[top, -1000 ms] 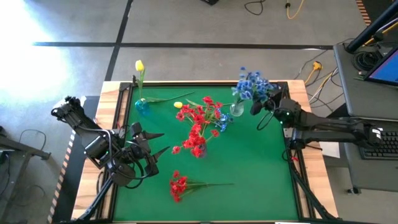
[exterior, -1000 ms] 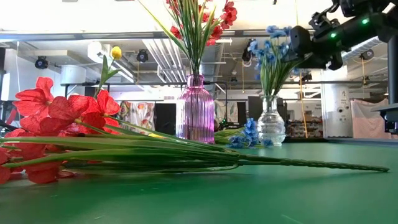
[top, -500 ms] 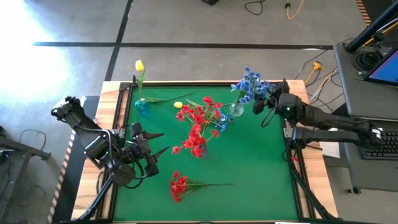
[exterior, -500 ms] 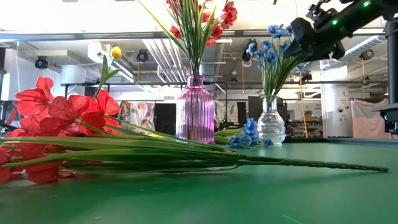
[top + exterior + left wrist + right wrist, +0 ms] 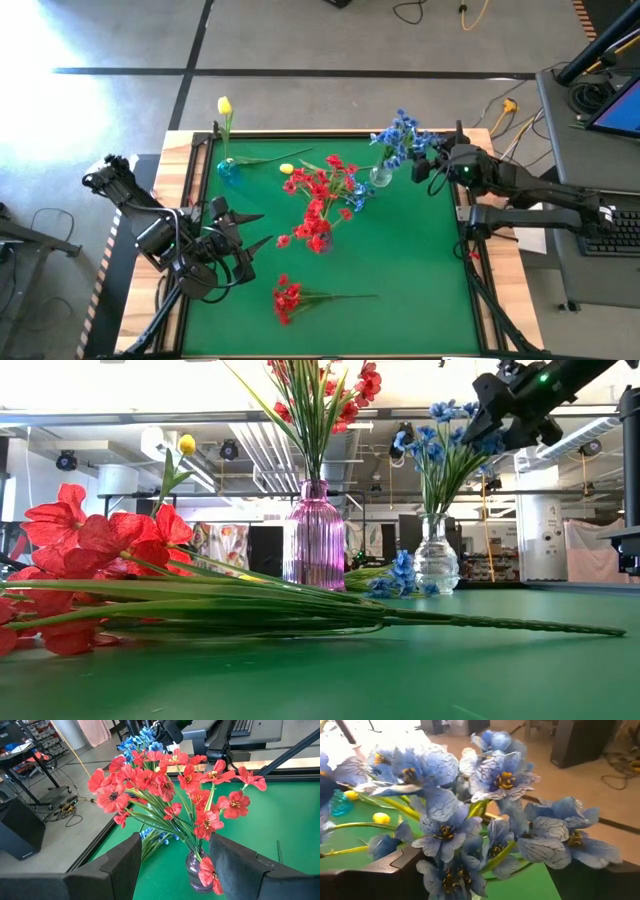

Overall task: Sort flowers into vase by color
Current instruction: Put the red flowers into the purple vase

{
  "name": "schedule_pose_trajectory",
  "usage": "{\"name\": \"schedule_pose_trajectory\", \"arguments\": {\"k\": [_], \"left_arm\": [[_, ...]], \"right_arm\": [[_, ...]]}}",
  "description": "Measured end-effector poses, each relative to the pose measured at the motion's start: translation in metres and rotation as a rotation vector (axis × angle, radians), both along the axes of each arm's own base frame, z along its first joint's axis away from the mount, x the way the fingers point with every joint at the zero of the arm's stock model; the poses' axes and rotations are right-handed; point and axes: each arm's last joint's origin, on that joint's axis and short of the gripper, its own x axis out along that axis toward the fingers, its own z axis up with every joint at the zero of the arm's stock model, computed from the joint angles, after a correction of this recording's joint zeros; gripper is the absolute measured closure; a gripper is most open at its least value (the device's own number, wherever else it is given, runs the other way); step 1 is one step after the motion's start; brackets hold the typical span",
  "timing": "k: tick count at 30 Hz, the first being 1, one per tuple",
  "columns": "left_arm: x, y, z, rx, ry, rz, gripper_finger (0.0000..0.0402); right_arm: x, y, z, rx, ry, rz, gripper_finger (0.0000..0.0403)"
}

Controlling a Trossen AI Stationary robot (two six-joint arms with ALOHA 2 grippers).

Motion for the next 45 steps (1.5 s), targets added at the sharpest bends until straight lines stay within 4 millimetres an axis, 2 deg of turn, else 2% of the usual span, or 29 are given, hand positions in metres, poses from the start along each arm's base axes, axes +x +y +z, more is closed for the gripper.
{"name": "schedule_pose_trajectory", "arguments": {"k": [16, 28, 34, 39, 45], "left_arm": [[0.000, 0.000, 0.000, 0.000, 0.000, 0.000, 0.0185], [0.000, 0.000, 0.000, 0.000, 0.000, 0.000, 0.0185], [0.000, -0.001, -0.001, -0.049, 0.010, -0.021, 0.0185], [0.001, -0.005, -0.004, -0.144, 0.065, -0.096, 0.0185], [0.000, -0.011, -0.007, -0.243, 0.121, -0.168, 0.0185]], "right_arm": [[-0.003, 0.002, 0.028, 0.007, -0.087, 0.031, 0.0085], [-0.014, 0.006, 0.067, -0.035, -0.180, 0.046, 0.0083], [-0.015, 0.011, 0.091, -0.013, -0.255, 0.209, 0.0090], [0.001, 0.013, 0.101, 0.054, -0.263, 0.407, 0.0099], [0.014, 0.027, 0.112, 0.155, -0.204, 0.597, 0.0107]]}}
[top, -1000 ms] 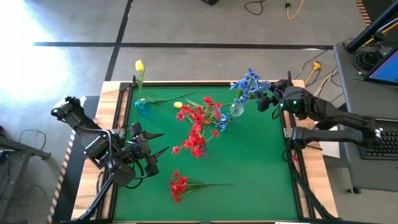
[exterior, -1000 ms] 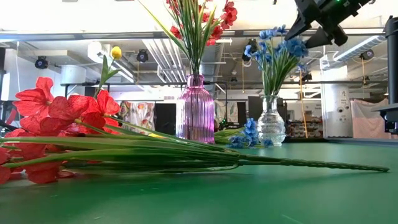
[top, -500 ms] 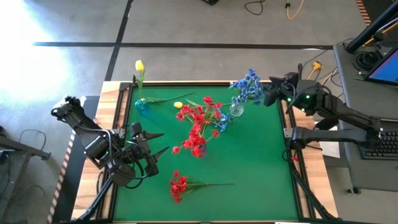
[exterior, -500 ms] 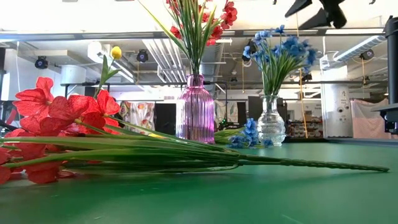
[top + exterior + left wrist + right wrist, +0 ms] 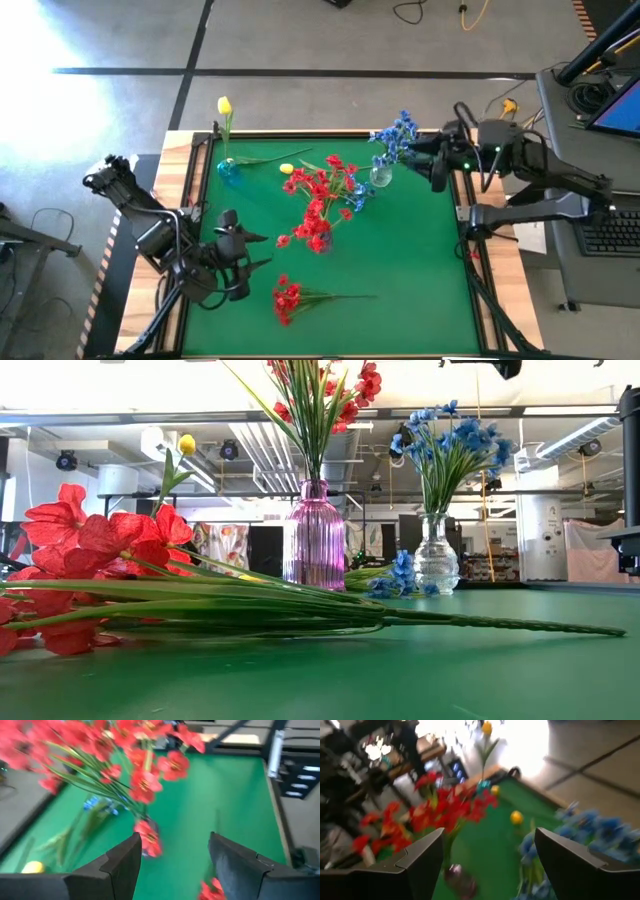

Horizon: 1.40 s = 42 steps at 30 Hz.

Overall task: Sort flowers into vase by color
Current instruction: Put the red flowers into the purple vase

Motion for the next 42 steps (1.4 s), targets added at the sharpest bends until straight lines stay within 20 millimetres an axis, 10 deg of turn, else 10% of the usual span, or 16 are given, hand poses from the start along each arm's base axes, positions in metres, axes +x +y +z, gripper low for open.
{"name": "schedule_pose_trajectory", "arguments": {"k": [13, 28, 42], "left_arm": [[-0.006, -0.002, -0.005, -0.087, 0.088, -0.036, 0.0185], [-0.010, -0.026, -0.022, -0.104, 0.163, -0.103, 0.0185], [-0.011, -0.031, -0.024, -0.141, 0.174, -0.100, 0.0185]], "right_arm": [[0.024, 0.054, -0.014, 0.169, 0.229, 0.271, 0.0111], [0.073, 0.130, -0.101, 0.029, 0.633, 0.334, 0.0113], [0.143, 0.191, -0.167, -0.127, 0.595, 0.399, 0.0124]]}}
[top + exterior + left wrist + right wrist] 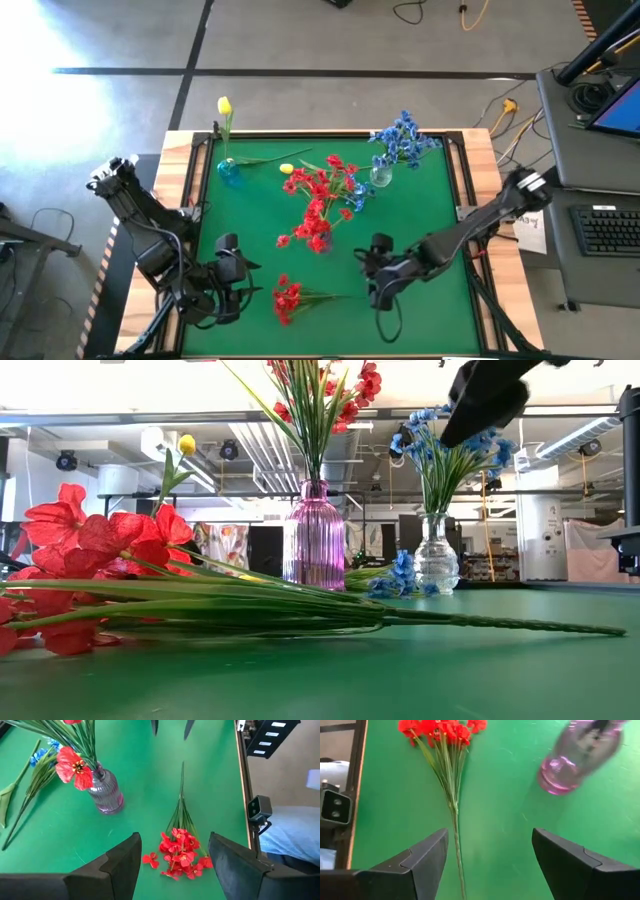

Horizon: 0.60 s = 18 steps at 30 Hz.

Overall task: Sort flowers into vase by color
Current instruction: Put the red flowers into the purple vase

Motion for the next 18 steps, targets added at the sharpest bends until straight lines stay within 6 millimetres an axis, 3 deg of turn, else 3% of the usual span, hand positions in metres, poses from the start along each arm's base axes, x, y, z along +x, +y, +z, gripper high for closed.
{"name": "schedule_pose_trajectory", "arguments": {"k": [9, 18], "left_arm": [[-0.001, 0.000, 0.000, -0.010, -0.001, 0.007, 0.0185], [-0.001, 0.000, 0.000, -0.010, -0.001, 0.008, 0.0185]], "right_arm": [[0.025, 0.014, -0.038, -0.041, -0.011, 0.044, 0.0124], [0.019, 0.004, -0.053, -0.160, 0.118, -0.018, 0.0132]]}}
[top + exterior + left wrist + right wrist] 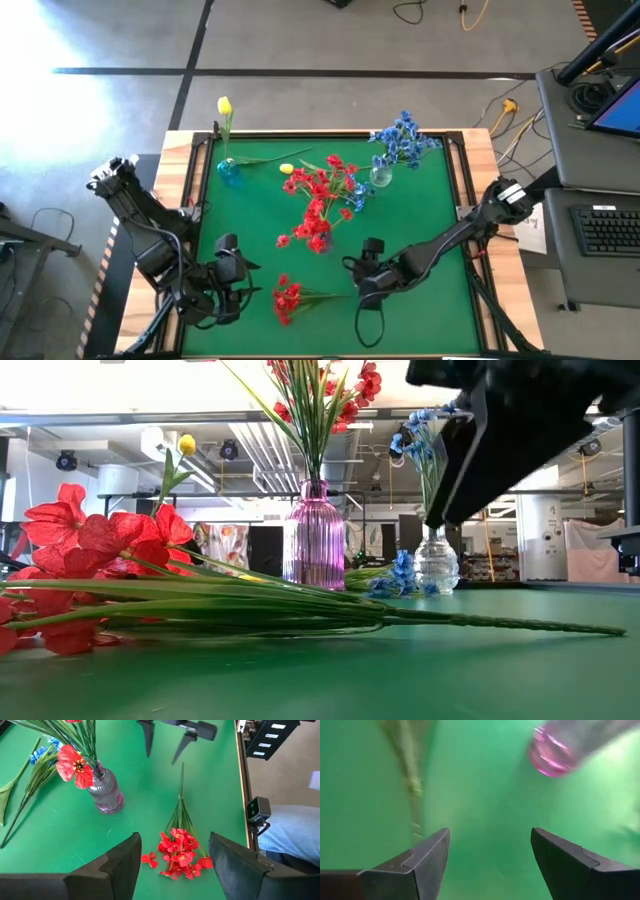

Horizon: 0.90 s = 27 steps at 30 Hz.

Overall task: Sort flowers into vase by color
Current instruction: Put the red flowers into the purple vase

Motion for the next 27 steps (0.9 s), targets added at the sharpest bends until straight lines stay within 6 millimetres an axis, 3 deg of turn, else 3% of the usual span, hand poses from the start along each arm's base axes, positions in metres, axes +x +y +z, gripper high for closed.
{"name": "schedule_pose_trajectory", "arguments": {"k": [11, 22, 27], "left_arm": [[0.000, 0.001, -0.004, 0.015, 0.007, 0.001, 0.0185], [-0.006, 0.010, -0.049, 0.211, 0.079, -0.003, 0.0185], [-0.008, 0.022, -0.050, 0.262, 0.054, 0.042, 0.0185]], "right_arm": [[-0.019, -0.018, -0.001, -0.309, 0.069, -0.083, 0.0153], [-0.035, -0.027, 0.014, -0.265, 0.010, -0.114, 0.0163], [-0.035, -0.027, 0.024, -0.237, -0.053, -0.114, 0.0161]]}}
